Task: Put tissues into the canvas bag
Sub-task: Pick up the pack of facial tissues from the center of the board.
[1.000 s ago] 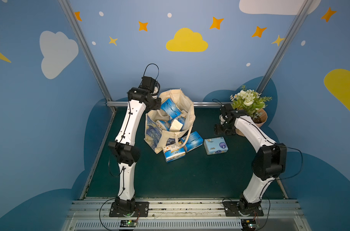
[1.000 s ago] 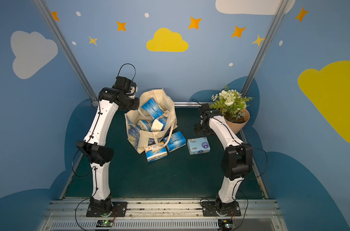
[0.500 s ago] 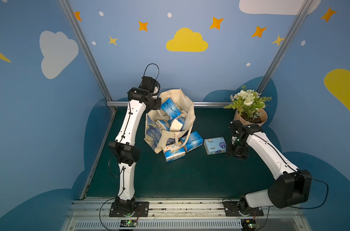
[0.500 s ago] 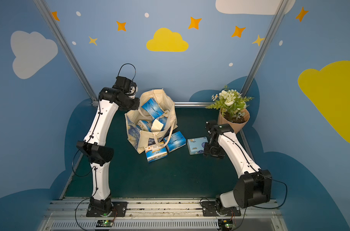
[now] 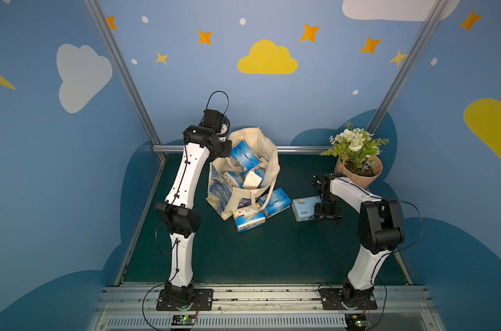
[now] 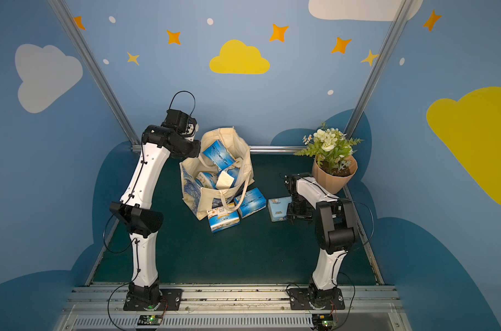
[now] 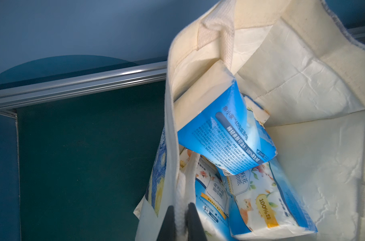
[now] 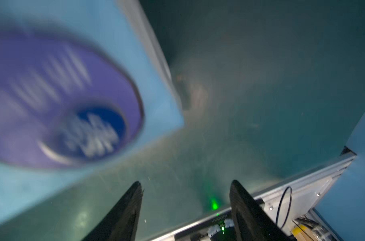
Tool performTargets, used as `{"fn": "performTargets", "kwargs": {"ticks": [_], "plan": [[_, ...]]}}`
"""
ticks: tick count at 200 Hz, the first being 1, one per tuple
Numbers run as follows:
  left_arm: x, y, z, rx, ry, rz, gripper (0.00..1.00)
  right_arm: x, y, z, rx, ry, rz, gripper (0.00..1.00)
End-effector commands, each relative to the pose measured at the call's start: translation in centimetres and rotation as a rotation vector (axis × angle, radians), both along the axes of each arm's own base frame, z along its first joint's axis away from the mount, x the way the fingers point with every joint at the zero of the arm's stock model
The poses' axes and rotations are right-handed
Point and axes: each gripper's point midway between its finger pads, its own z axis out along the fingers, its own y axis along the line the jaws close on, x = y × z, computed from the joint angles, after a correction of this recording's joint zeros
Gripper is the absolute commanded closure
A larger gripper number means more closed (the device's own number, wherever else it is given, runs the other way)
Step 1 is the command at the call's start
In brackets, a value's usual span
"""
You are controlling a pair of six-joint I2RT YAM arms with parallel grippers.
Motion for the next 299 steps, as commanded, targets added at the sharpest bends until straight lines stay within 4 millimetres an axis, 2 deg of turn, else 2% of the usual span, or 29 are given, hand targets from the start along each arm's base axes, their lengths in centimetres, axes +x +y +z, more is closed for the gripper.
{"fn": "performTargets", "kwargs": {"ticks": [1, 25, 59, 94, 125, 148, 173, 185, 207, 221, 234, 248, 277, 299], "plan": [[-0.4, -0.5, 1.1, -0.006, -0.026, -0.024, 0.9, 3.2, -1.0, 0.0, -0.059, -0.07, 0.014, 0.32], [-0.3, 0.0, 1.2, -0.001, -0.028, -0.017, 0.9, 5.3, -2.0, -1.1, -0.103, -0.069, 0.015, 0.31], [-0.4, 0.4, 1.3, 0.003, -0.03, -0.008, 0.89, 9.2, -1.4, -0.9, -0.062, -0.173, 0.026, 0.31], [-0.6, 0.9, 1.5, 0.012, -0.031, 0.002, 0.89, 13.6, 0.4, 0.0, 0.013, -0.272, 0.061, 0.28], [-0.7, 1.2, 1.5, 0.018, -0.031, 0.01, 0.88, 16.2, 3.5, 2.2, 0.195, -0.355, 0.056, 0.25], [-0.8, 1.3, 1.6, 0.022, -0.03, 0.015, 0.88, 15.8, 5.2, 4.3, 0.285, -0.382, 0.024, 0.19], [-0.8, 1.3, 1.6, 0.021, -0.03, 0.017, 0.82, 14.4, 8.5, 5.8, 0.45, -0.435, 0.063, 0.1], [-0.8, 1.3, 1.7, 0.016, -0.034, 0.017, 0.77, 13.7, 9.3, 5.7, 0.494, -0.424, 0.058, 0.09], [-0.6, 1.1, 1.9, 0.006, -0.042, 0.014, 0.69, 12.4, 9.4, 3.7, 0.472, -0.34, 0.02, 0.09], [-0.6, 0.9, 2.1, 0.001, -0.046, 0.01, 0.63, 12.0, 10.5, 3.0, 0.488, -0.311, 0.044, 0.09], [-0.6, 1.0, 2.3, 0.001, -0.052, 0.011, 0.62, 11.7, 11.7, 2.8, 0.481, -0.301, 0.077, 0.08], [-0.7, 1.1, 2.3, 0.003, -0.051, 0.014, 0.6, 11.6, 11.2, 2.3, 0.402, -0.284, 0.061, 0.08], [-1.0, 1.3, 2.3, 0.014, -0.046, 0.015, 0.59, 10.9, 8.4, 0.9, 0.23, -0.243, -0.011, 0.08], [-1.1, 1.5, 2.2, 0.027, -0.043, 0.019, 0.59, 10.7, 7.5, 0.8, 0.177, -0.264, -0.005, 0.08]]}}
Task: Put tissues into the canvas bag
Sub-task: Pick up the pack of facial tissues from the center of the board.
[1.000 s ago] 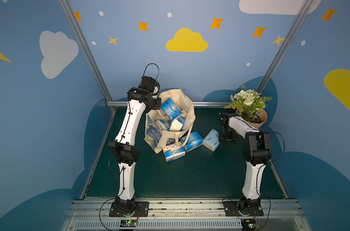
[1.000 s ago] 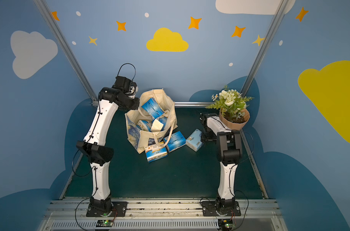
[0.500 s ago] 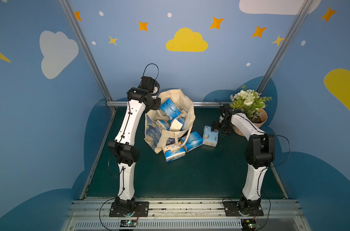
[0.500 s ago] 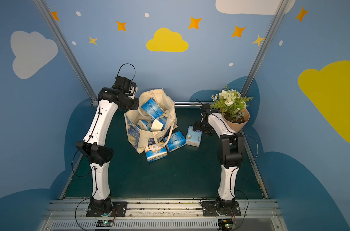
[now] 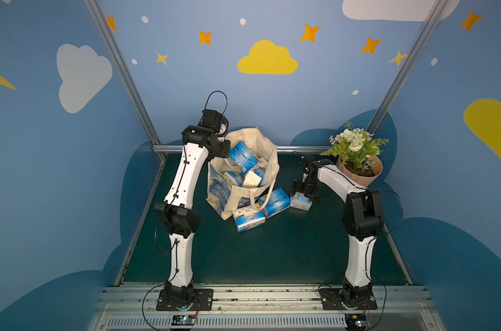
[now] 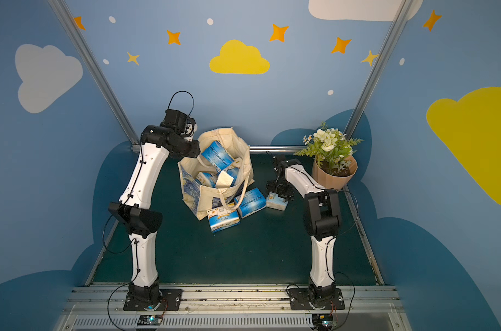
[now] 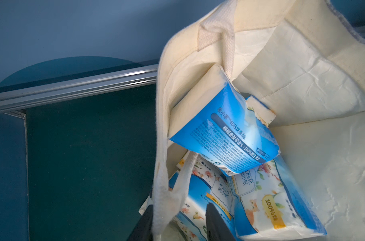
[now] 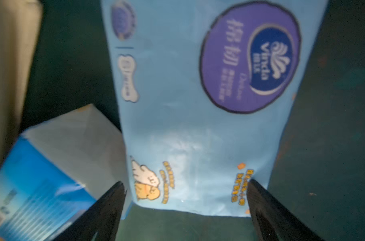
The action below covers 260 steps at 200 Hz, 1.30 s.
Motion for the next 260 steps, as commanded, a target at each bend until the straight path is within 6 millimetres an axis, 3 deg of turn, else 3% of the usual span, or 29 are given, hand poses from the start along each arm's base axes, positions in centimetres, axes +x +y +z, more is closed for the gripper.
{"fn": "performTargets", "kwargs": {"ticks": [1, 40, 62, 88, 128, 154, 205, 247, 260], "plan": [[-1.2, 0.6, 2.1, 0.01, -0.035, 0.002, 0.59, -0.6, -2.5, -0.2, -0.122, 0.008, -0.058, 0.08], [-0.9, 0.6, 1.9, 0.009, -0.038, 0.0, 0.59, 0.3, -2.4, 2.2, -0.142, -0.114, -0.044, 0.08], [-0.7, 0.4, 1.8, 0.004, -0.038, -0.002, 0.59, 0.5, -1.8, 1.5, -0.118, -0.063, -0.018, 0.08], [-0.7, 0.4, 1.8, 0.003, -0.037, -0.003, 0.59, 0.8, 0.7, 0.6, -0.016, -0.027, 0.033, 0.08], [-1.0, 0.8, 1.7, 0.028, -0.031, 0.001, 0.59, 0.9, -1.0, -1.0, -0.078, 0.025, -0.021, 0.07], [-0.9, 2.3, 1.3, 0.102, -0.025, 0.041, 0.58, 0.7, -2.4, -1.4, -0.141, 0.054, -0.016, 0.07], [-0.8, 4.6, 1.8, 0.184, -0.05, 0.126, 0.47, 0.8, -2.3, -0.6, -0.123, 0.015, -0.005, 0.07], [-0.5, 4.8, 1.6, 0.162, -0.051, 0.138, 0.51, 0.3, -2.6, -0.2, -0.125, 0.009, -0.001, 0.07], [-0.3, 4.3, 1.0, 0.128, -0.03, 0.119, 0.59, 0.1, -2.8, -0.2, -0.126, 0.011, 0.003, 0.07]]}}
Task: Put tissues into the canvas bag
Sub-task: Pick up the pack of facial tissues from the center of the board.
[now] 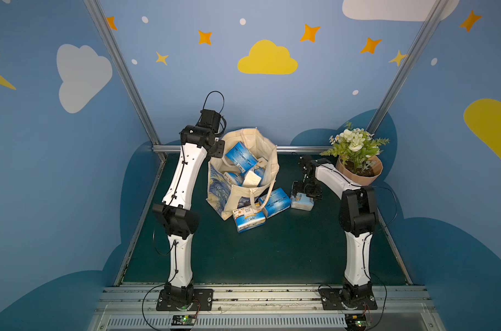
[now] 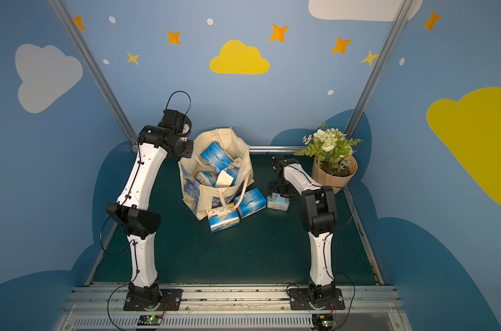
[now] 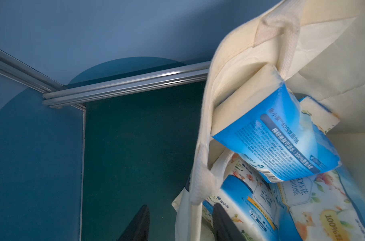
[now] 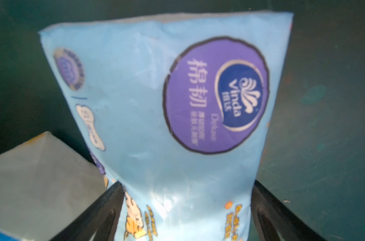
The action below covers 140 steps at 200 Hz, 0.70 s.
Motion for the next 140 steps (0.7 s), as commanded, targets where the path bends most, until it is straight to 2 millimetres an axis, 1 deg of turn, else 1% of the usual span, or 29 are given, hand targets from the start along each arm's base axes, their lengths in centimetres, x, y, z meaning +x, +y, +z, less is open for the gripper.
{"fn": "performTargets", "kwargs": {"ticks": [1, 2, 7, 17, 21, 23, 50, 83, 119, 140], "plan": [[-0.4, -0.1, 0.6, -0.044, -0.005, -0.012, 0.6, -0.9, -1.2, 1.1, -0.03, 0.003, 0.007, 0.07], [-0.4, -0.1, 0.6, -0.048, -0.004, -0.012, 0.6, -0.9, -1.2, 1.0, -0.03, 0.003, 0.006, 0.07], [-0.3, -0.4, 0.3, -0.064, 0.003, -0.019, 0.68, -1.0, -1.2, 1.1, -0.028, 0.003, 0.008, 0.07], [-0.2, -0.9, -0.2, -0.095, 0.017, -0.033, 0.89, -1.1, -1.1, 1.1, -0.021, 0.002, 0.015, 0.07], [-0.1, -1.0, -0.4, -0.105, 0.022, -0.035, 0.95, -1.1, -1.0, 1.0, -0.017, 0.002, 0.019, 0.07], [-0.1, -1.1, -0.5, -0.109, 0.026, -0.036, 0.96, -1.0, -0.9, 1.0, -0.015, 0.001, 0.02, 0.07], [0.0, -1.8, -1.1, -0.141, 0.044, -0.054, 0.96, -1.0, -0.7, 0.3, -0.01, 0.024, 0.029, 0.07], [-0.2, -1.7, -0.9, -0.141, 0.044, -0.054, 0.97, -1.1, -0.4, -1.6, -0.006, 0.076, 0.034, 0.07], [-0.3, -1.7, -0.8, -0.143, 0.045, -0.053, 0.96, -1.1, 0.7, -3.3, 0.11, 0.101, 0.025, 0.07], [-0.4, -1.8, -0.9, -0.142, 0.049, -0.053, 0.96, -1.2, 0.3, -4.0, 0.141, 0.106, 0.006, 0.07]]}}
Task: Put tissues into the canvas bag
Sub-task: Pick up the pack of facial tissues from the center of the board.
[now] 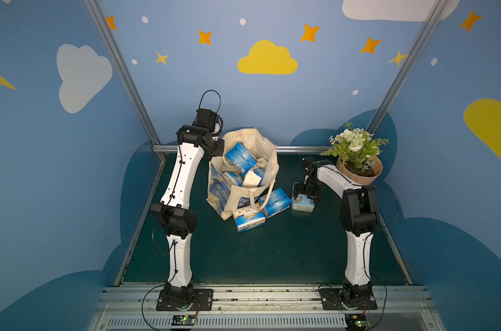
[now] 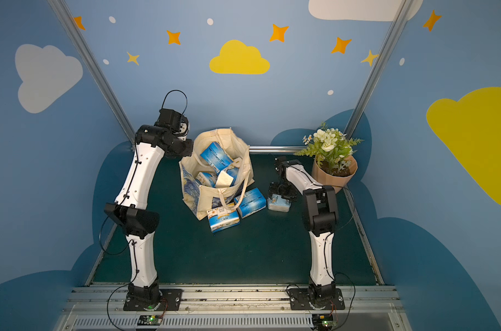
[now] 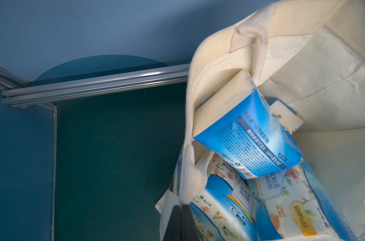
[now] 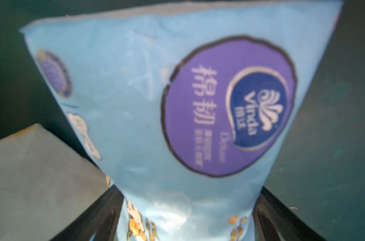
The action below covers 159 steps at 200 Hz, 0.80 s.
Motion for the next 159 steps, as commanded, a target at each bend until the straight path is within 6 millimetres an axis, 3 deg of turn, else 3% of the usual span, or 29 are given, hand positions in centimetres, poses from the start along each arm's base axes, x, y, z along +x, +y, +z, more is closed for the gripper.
{"fn": "performTargets", "kwargs": {"ticks": [1, 27, 55, 81, 105, 131, 159], "plan": [[-0.4, -0.3, -0.7, -0.013, 0.034, -0.006, 0.96, -0.8, 0.2, -2.7, 0.054, 0.061, -0.012, 0.07], [-0.3, -0.3, -0.5, -0.015, 0.026, -0.006, 0.97, -1.4, -0.5, -3.3, 0.058, 0.082, -0.016, 0.1], [-0.3, -0.3, -0.4, -0.016, 0.023, -0.006, 0.96, -1.9, -0.9, -2.5, 0.052, 0.061, -0.011, 0.25], [-0.4, -0.4, -0.4, -0.016, 0.024, -0.008, 0.96, -2.1, -1.5, -0.7, 0.033, 0.018, -0.003, 0.5], [-0.4, -0.4, -0.4, -0.018, 0.024, -0.008, 0.96, -2.2, -1.8, 1.2, 0.023, -0.023, 0.007, 0.62], [-0.4, -0.8, -0.4, -0.018, 0.024, -0.016, 0.96, -1.8, -1.6, 5.0, 0.047, -0.102, 0.008, 0.65], [-0.5, -1.0, -0.5, -0.014, 0.026, -0.019, 0.95, -0.8, -0.9, 12.2, 0.095, -0.266, 0.032, 0.65]]}}
